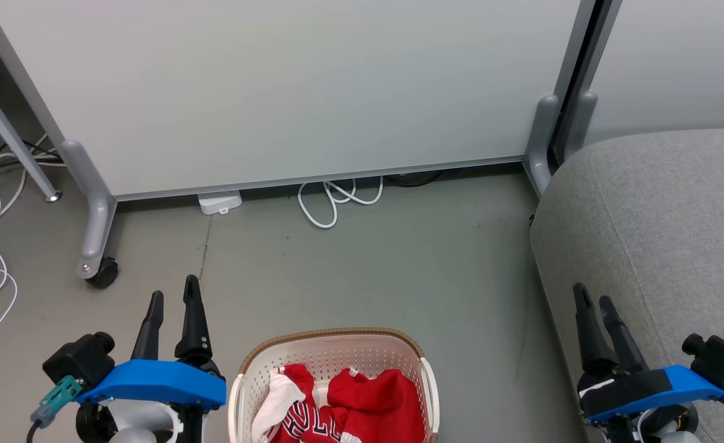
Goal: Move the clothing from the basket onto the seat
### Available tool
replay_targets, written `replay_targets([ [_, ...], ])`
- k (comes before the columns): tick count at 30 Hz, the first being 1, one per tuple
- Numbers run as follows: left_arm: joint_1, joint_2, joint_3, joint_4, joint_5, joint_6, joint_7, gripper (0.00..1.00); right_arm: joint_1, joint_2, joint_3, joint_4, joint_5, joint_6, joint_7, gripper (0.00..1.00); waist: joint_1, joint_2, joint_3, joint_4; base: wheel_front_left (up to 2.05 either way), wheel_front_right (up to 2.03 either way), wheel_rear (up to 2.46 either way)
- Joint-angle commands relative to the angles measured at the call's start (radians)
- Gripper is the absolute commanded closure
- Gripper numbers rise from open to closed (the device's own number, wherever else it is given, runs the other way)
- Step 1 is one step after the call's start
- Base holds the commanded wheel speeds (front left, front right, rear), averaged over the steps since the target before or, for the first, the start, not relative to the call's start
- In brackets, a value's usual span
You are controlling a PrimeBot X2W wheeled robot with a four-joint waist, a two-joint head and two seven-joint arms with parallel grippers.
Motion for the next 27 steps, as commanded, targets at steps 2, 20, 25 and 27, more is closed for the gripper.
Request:
replay_targets([
  [2,-0.03,0.011,-0.009,-0.006,0.04,0.004,-0.013,0.0,-0.022,-0.007,0.005,-0.009,-0.038,0.002,-0.013,0.0,0.0,0.0,0.0,0.001,0.0,0.0,0.0],
  [20,-0.037,0.02,-0.057,0.011,0.234,0.02,-0.062,0.0,-0.023,-0.008,0.03,-0.005,-0.239,0.002,-0.062,0.0,0.0,0.0,0.004,0.004,0.0,0.0,0.0],
  [25,-0.04,0.021,-0.065,0.017,0.281,0.022,-0.074,0.0,-0.023,-0.008,0.037,-0.004,-0.289,0.002,-0.074,0.0,0.0,0.0,0.005,0.005,0.0,0.0,0.0],
  [27,-0.04,0.021,-0.068,0.018,0.3,0.022,-0.079,0.0,-0.024,-0.008,0.039,-0.003,-0.309,0.002,-0.078,0.0,0.0,0.0,0.006,0.005,0.0,0.0,0.0],
])
